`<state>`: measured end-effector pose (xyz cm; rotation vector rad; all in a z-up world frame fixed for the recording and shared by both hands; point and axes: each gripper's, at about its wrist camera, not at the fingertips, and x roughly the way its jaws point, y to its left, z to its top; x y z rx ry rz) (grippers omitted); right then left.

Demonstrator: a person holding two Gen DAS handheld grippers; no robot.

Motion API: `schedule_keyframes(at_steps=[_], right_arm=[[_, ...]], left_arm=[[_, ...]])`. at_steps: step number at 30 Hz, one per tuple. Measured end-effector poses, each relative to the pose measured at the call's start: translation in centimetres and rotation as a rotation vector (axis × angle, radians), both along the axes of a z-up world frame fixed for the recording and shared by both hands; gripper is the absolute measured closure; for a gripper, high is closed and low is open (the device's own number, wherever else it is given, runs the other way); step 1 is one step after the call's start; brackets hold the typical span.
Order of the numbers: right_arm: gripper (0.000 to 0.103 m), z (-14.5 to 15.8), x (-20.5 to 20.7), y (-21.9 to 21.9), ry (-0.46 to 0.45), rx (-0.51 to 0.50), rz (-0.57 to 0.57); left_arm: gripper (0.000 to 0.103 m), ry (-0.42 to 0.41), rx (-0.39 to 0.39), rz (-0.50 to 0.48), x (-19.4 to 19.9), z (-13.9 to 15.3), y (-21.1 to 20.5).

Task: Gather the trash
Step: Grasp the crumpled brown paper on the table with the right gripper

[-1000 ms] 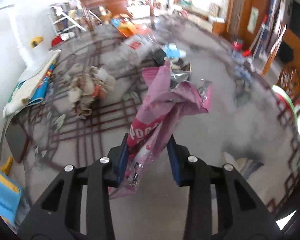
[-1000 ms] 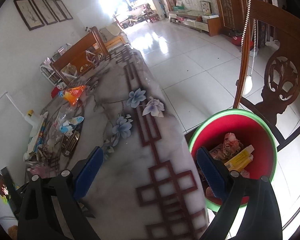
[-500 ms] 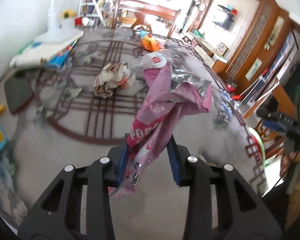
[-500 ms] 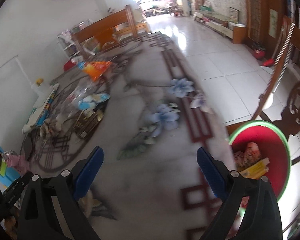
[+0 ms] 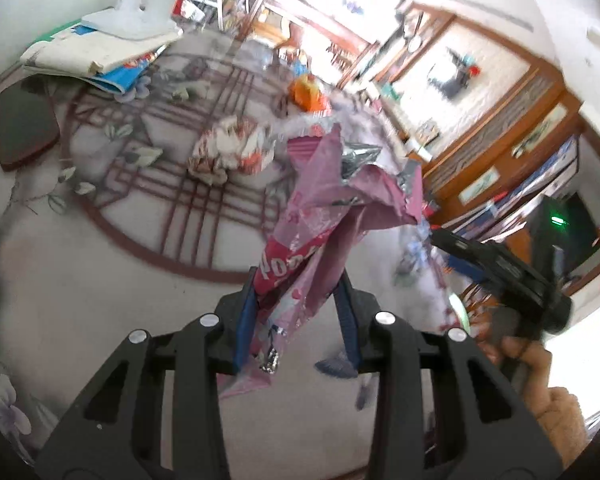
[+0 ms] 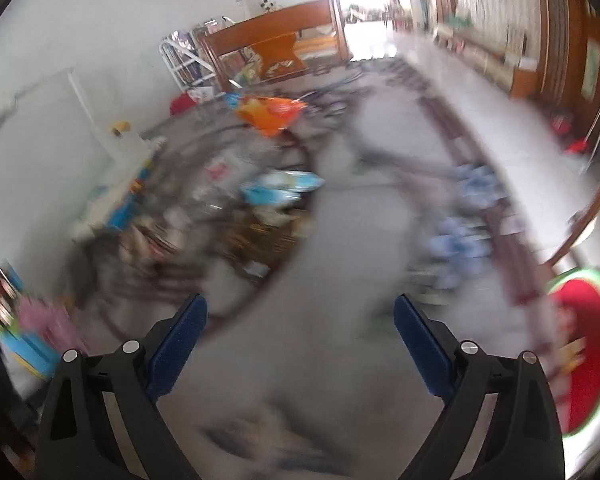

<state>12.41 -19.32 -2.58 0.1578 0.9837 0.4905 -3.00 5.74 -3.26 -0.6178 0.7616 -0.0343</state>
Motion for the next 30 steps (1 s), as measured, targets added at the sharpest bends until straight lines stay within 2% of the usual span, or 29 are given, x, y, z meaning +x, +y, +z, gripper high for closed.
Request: schedule_keyframes(at_steps=[2,4,7,11,17,25,26,29,30], right_arm=[[0.012,0.1,1.2,2.9,0.059,0.078,0.013],[0.012,0.1,2.3,6.3,0.097,0.101,0.033],[0.012,0.2,3.0,11.7,0.108,0.085,0.076],[0.012,-1.0,3.8,17.1,0.148,0.043,0.095],[0.012,-3.4,4.8,20.2,0.187,0.025,0.027],[0.014,-4.9,4.1,23.8,0.170,-0.071,0.068],[0.017,-4.9,3.9,24.0,0.164,-0.080,0.079],[0.038,-5.1,3.5,24.5,0.165,-0.090,0.114],[0.051,-5.1,3.4,24.6,0.166,-0.093,0.121]], left_arm=[[0.068,-0.038,-0.008,0.043,-0.6,0.8,1.0],[0.067,-0.084,-0.032,0.122,-1.6,1.6,2.7],[0.067,-0.099,-0.073,0.211,-2.6,1.6,5.0],[0.067,-0.080,-0.132,0.239,-2.7,0.9,5.9],[0.067,-0.102,-0.162,0.248,-2.7,0.9,6.3],[0.067,-0.109,-0.190,0.249,-3.1,0.7,6.8],[0.067,-0.109,-0.193,0.246,-3.1,0.7,6.8],[0.067,-0.107,-0.198,0.239,-3.0,0.7,6.7],[0.067,-0.108,-0.199,0.238,-3.0,0.7,6.7]])
